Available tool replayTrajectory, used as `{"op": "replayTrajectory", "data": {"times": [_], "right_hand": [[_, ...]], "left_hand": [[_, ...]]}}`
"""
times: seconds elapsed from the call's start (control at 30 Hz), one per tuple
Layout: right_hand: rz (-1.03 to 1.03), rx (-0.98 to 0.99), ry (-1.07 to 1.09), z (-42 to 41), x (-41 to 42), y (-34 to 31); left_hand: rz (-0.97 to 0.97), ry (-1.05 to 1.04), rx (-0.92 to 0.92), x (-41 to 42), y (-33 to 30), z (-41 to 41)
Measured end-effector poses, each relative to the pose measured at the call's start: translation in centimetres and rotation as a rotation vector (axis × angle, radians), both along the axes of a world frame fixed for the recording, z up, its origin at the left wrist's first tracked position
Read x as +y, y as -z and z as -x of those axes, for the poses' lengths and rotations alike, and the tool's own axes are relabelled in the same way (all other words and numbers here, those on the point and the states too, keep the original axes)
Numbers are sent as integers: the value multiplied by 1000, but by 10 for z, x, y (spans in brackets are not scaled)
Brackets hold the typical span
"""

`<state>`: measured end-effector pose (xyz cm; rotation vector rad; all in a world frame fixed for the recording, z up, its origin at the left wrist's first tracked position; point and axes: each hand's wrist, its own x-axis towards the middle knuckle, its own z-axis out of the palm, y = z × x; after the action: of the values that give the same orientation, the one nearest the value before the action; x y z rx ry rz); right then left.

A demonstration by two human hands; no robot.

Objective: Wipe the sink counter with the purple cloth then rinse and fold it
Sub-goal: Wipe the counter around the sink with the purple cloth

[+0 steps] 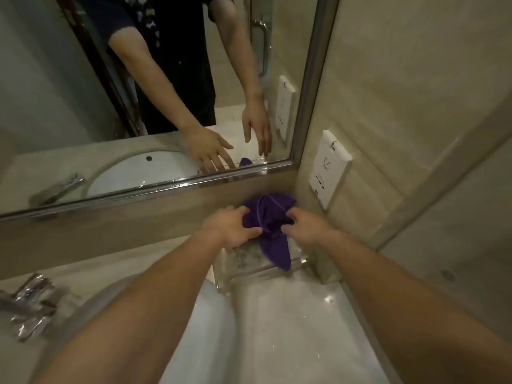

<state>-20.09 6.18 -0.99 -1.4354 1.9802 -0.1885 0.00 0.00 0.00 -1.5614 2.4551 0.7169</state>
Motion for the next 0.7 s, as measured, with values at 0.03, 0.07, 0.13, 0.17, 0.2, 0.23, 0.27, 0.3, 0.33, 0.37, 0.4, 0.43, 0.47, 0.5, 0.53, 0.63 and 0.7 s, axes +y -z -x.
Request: {"op": "replayTrajectory", "data": {"times": [0.03,0.07,0.13,0.17,0.2,0.23,0.27,0.3,0.33,0.37,0.4,0.43,0.47,0.5,0.53,0.63,0.7], "right_hand": [[6,2,0,1,-7,3],[3,14,-1,2,-13,5],[-5,14,0,3,-25,10],[2,7,6,3,-31,15],[8,-9,17,3,-36,19],[16,-32,35,5,-41,24],[24,-51,50,6,-44,28],[33,-55,59,7,-45,32],[40,-40,58,8,-46,36],[46,-9,45,8,-46,38],[54,26,29,8,-46,41],[77,48,25,8,-45,42],[105,50,47,7,-45,41],[135,42,80,7,-44,40],[157,31,107,7,-43,38],[183,6,113,5,-36,26],[223,-29,162,3,-30,13]], "left_hand": [[21,-5,-5,-4,4,5],[38,-29,-8,-8,8,10],[33,-86,9,-14,18,17],[23,-111,21,-18,23,21],[11,-125,15,-20,27,25],[11,-124,10,-23,32,28],[15,-111,-8,-24,33,30],[19,-106,-10,-26,37,31],[20,-111,-10,-26,39,32],[26,-123,1,-27,41,33],[29,-139,12,-27,41,33],[40,-156,36,-27,41,32],[37,-178,63,-27,40,30],[34,-200,101,-27,39,28],[21,-228,135,-27,38,25],[32,-320,260,-24,27,17],[52,-396,361,-20,14,11]]}}
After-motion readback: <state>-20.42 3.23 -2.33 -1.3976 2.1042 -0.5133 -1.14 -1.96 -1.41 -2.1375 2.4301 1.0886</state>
